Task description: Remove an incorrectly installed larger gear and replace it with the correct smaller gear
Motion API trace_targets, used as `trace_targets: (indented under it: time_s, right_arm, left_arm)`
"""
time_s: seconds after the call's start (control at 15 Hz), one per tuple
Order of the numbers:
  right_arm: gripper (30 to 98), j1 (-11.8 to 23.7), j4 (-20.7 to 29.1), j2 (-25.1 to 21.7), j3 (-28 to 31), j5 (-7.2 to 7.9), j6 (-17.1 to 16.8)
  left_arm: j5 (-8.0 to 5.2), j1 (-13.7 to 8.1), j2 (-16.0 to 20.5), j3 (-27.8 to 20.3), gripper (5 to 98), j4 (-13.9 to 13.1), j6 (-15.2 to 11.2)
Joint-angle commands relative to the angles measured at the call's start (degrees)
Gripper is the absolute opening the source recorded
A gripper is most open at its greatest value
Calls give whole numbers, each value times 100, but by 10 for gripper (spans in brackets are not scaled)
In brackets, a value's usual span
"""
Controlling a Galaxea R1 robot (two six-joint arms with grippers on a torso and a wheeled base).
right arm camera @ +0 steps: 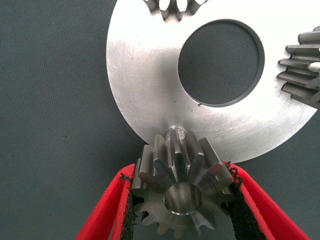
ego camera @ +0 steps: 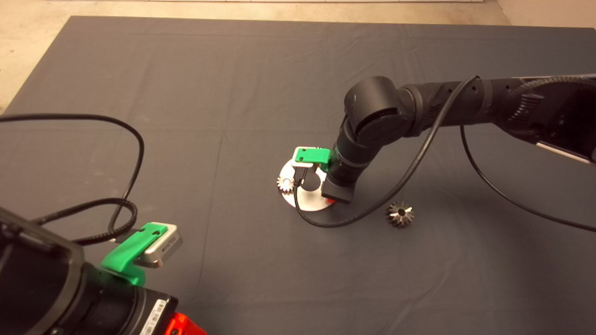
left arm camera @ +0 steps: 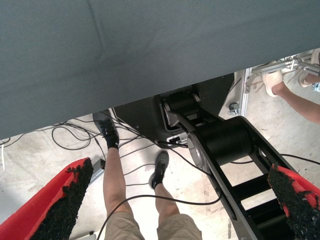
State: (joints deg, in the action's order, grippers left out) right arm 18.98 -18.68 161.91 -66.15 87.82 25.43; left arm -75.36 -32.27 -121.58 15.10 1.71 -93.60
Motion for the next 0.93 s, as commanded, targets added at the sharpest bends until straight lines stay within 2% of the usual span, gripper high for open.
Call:
trace_targets:
  time_s: [0.0,0.4,0.53,0.87]
  right_arm:
    - [422,159,-215,30,76,718,85]
    - [420,124,-408,47,42,718,120]
    - [421,102,-544,47,42,718,264]
    - [422,62,-549,47,77,718,322]
  left_arm:
    - [3,-44,15,-88,909,-83,8]
    - [-5,-43,15,-88,909,-83,17]
    - [-5,-43,15,-80,909,-83,17]
    - [-5,-50,15,-88,909,-83,17]
